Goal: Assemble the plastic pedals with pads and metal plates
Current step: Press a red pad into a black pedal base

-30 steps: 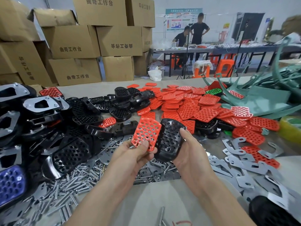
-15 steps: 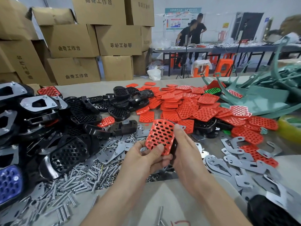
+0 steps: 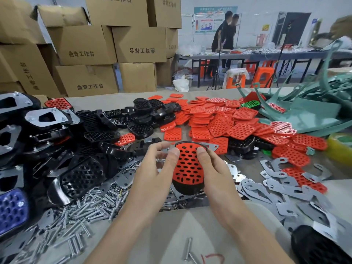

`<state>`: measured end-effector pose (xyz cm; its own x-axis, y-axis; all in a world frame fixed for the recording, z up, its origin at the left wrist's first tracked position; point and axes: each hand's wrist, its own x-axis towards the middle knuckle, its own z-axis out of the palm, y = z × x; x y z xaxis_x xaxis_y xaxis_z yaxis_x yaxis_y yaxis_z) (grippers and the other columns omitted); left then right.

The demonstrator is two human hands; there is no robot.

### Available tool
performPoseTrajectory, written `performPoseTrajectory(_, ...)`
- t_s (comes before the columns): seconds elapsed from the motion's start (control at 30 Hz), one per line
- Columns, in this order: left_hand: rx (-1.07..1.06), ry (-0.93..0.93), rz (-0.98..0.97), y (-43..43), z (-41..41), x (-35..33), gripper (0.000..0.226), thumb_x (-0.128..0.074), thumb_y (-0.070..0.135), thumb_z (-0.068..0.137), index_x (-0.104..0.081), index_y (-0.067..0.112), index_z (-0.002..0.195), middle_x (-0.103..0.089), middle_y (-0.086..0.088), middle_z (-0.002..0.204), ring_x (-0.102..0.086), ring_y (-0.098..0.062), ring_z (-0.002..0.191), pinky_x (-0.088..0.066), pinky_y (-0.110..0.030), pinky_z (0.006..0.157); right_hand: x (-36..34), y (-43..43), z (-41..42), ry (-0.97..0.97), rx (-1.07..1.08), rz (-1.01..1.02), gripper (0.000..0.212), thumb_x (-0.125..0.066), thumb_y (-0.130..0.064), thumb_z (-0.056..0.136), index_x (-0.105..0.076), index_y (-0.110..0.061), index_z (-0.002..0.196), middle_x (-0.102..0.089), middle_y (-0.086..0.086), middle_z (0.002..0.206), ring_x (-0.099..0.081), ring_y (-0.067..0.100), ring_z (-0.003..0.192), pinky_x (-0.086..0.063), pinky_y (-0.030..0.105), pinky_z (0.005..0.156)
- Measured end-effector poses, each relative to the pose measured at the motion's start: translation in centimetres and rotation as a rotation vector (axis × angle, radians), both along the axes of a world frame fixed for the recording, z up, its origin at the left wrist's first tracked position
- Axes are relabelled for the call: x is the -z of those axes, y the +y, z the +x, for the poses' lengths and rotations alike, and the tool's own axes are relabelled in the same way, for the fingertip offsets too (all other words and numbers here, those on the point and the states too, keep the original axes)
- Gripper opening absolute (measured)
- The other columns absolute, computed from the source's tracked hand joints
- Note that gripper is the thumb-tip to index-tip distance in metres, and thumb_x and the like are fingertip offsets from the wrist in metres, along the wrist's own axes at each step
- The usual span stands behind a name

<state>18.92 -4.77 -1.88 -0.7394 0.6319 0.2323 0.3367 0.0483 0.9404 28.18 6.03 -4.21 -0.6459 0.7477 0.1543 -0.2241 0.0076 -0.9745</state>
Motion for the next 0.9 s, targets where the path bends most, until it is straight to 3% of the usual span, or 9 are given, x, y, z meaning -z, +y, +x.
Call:
performPoseTrajectory(0.1, 0.032, -0.026, 0.051, 0.35, 0.06, 0.26, 0.017, -0.054, 0.045, 0.098, -0.063, 0.041, 0.112, -0.07, 0.02, 0.102, -0.067, 0.0, 0.095, -0.054, -0.03, 0.083, -0.23, -0.23, 0.1, -0.006, -0.02, 0.015, 0.026, -0.049, -0.043, 0.105, -0.075, -0.038, 0.105, -0.078, -0.007, 0.106, -0.074, 0.01, 0.099, -0.06, 0.022, 0.08)
performPoseTrajectory(0.27, 0.022, -0.056, 0.08, 0.39, -0.08, 0.26, 0.011, -0.056, 0.041, 0.099, -0.065, 0.04, 0.106, -0.072, 0.02, 0.104, -0.067, 0.002, 0.097, -0.051, -0.024, 0.083, -0.49, -0.28, 0.23, -0.003, -0.04, -0.021, 0.027, -0.049, -0.043, 0.105, -0.076, -0.039, 0.103, -0.079, -0.007, 0.103, -0.076, 0.01, 0.095, -0.057, 0.017, 0.071)
performPoseTrajectory(0.4, 0.036, -0.087, 0.097, 0.4, -0.04, 0.18, 0.014, -0.056, 0.038, 0.099, -0.066, 0.035, 0.108, -0.073, 0.02, 0.1, -0.068, 0.002, 0.094, -0.051, -0.013, 0.074, -0.39, -0.18, 0.24, 0.003, -0.058, -0.041, 0.029, -0.049, -0.048, 0.103, -0.077, -0.037, 0.103, -0.079, -0.004, 0.104, -0.076, 0.014, 0.097, -0.06, 0.023, 0.075)
performPoseTrajectory(0.67, 0.101, -0.152, 0.1, 0.25, 0.19, -0.18, 0.028, -0.05, 0.042, 0.101, -0.07, 0.023, 0.105, -0.076, 0.013, 0.092, -0.07, 0.001, 0.079, -0.05, -0.009, 0.063, -0.81, -0.51, 0.45, 0.048, -0.112, -0.01, 0.034, -0.054, -0.057, 0.09, -0.078, -0.036, 0.101, -0.08, -0.001, 0.101, -0.077, 0.015, 0.093, -0.058, 0.02, 0.073)
performPoseTrajectory(0.83, 0.072, -0.041, 0.042, 0.1, 0.19, 0.03, 0.03, -0.045, 0.047, 0.101, -0.067, 0.027, 0.105, -0.074, 0.014, 0.093, -0.068, 0.001, 0.086, -0.05, -0.015, 0.071, -0.97, -0.55, 0.58, 0.029, -0.141, -0.006, 0.029, -0.059, -0.052, 0.091, -0.079, -0.033, 0.101, -0.08, 0.001, 0.099, -0.078, 0.016, 0.09, -0.057, 0.018, 0.068)
performPoseTrajectory(0.9, 0.097, -0.08, 0.048, 0.06, 0.04, -0.02, 0.029, -0.045, 0.045, 0.102, -0.066, 0.024, 0.104, -0.074, 0.013, 0.093, -0.068, 0.001, 0.086, -0.051, -0.012, 0.069, -1.02, -0.43, 0.68, 0.021, -0.144, -0.03, 0.03, -0.059, -0.052, 0.091, -0.079, -0.032, 0.102, -0.08, 0.002, 0.1, -0.078, 0.018, 0.091, -0.058, 0.02, 0.067)
